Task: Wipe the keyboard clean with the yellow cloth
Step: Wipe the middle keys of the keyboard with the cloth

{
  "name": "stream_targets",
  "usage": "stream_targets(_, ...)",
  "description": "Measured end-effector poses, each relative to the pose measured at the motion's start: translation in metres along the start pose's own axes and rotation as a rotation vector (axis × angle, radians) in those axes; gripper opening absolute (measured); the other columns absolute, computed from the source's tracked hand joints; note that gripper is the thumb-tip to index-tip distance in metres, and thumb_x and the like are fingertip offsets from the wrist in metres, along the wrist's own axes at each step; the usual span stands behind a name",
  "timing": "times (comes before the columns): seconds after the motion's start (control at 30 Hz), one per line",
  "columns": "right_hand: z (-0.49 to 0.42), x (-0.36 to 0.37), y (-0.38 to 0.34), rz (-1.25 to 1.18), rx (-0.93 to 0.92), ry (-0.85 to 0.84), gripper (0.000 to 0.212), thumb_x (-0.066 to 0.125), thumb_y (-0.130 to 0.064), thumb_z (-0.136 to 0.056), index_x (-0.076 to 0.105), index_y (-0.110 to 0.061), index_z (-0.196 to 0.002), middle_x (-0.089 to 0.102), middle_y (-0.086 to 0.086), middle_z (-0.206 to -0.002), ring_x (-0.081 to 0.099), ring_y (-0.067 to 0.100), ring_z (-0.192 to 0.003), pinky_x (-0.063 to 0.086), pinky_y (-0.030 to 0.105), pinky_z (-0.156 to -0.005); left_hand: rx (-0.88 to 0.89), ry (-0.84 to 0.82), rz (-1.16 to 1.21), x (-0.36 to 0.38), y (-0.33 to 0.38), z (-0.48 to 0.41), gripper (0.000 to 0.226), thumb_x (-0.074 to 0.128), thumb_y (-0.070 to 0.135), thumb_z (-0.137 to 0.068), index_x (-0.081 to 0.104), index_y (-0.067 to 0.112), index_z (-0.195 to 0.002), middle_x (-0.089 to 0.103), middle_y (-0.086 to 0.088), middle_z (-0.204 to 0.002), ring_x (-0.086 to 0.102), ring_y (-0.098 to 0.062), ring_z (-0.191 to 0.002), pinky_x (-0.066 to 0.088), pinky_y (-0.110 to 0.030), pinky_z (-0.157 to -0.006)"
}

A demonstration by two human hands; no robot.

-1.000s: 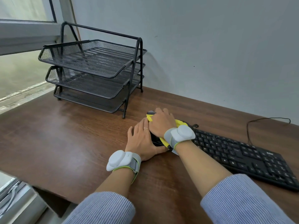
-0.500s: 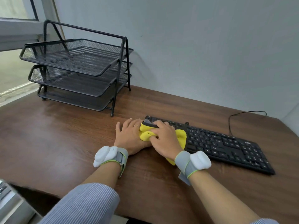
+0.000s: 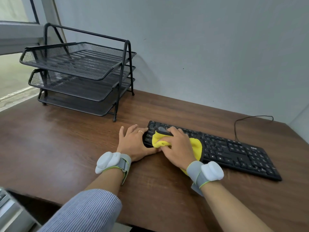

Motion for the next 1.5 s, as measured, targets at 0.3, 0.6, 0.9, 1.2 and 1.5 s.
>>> stream_targets(0.3, -0.01, 0.006, -0.007, 0.072, -0.014, -0.015, 0.026, 0.049, -0.026, -0.083, 0.069, -0.028, -0.099, 0.051, 0.004, -0.119, 0.043, 0.028, -0.107, 0.031, 0.038, -0.083, 0.002, -0.012, -0.014, 0.0, -0.001, -0.002, 0.099, 0.046, 0.085, -0.054, 0.042, 0.029, -0.135, 0.048, 0.01, -0.138, 0.016, -0.01, -0.14, -0.005, -0.049, -0.115)
stream_targets(0.6, -0.051, 0.01, 0.004, 0.283, 0.064, -0.017, 0.03, 0.047, -0.025, -0.088, 0.06, -0.025, -0.115, 0.044, 0.008, -0.124, 0.04, 0.032, -0.112, 0.035, 0.042, -0.088, -0.01, 0.007, -0.022, 0.002, -0.001, -0.001, 0.106, 0.042, 0.091, -0.049, 0.042, 0.028, -0.134, 0.048, 0.008, -0.138, 0.016, -0.009, -0.14, -0.006, -0.047, -0.114)
stream_targets(0.9, -0.069, 0.015, 0.003, 0.292, 0.097, -0.011, 0.028, 0.049, -0.02, -0.087, 0.062, -0.02, -0.111, 0.043, 0.01, -0.12, 0.04, 0.033, -0.11, 0.036, 0.04, -0.084, -0.007, 0.023, -0.015, 0.003, -0.002, -0.003, 0.104, 0.044, 0.091, -0.05, 0.044, 0.027, -0.132, 0.049, 0.009, -0.136, 0.019, -0.01, -0.139, -0.005, -0.047, -0.113)
stream_targets(1.2, -0.067, 0.016, 0.004, 0.288, 0.135, 0.041, 0.026, 0.05, -0.019, -0.086, 0.063, -0.019, -0.108, 0.044, 0.01, -0.121, 0.041, 0.033, -0.109, 0.036, 0.041, -0.083, -0.009, 0.013, -0.016, 0.002, 0.0, -0.002, 0.102, 0.046, 0.089, -0.051, 0.044, 0.027, -0.132, 0.049, 0.007, -0.137, 0.019, -0.01, -0.139, -0.004, -0.047, -0.114)
stream_targets(1.5, -0.081, 0.016, 0.006, 0.225, 0.264, 0.004, 0.028, 0.052, -0.016, -0.085, 0.064, -0.018, -0.111, 0.044, 0.012, -0.12, 0.04, 0.036, -0.111, 0.037, 0.044, -0.086, -0.01, 0.005, -0.017, 0.003, -0.001, -0.002, 0.104, 0.043, 0.09, -0.05, 0.042, 0.028, -0.133, 0.048, 0.009, -0.138, 0.018, -0.01, -0.139, -0.005, -0.048, -0.114)
Point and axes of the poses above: each hand's wrist, its own z-axis away from the middle knuckle, its own x-axis out of the palm, y = z × x, the point moved 5 cm from there along -z, towards the middle knuckle
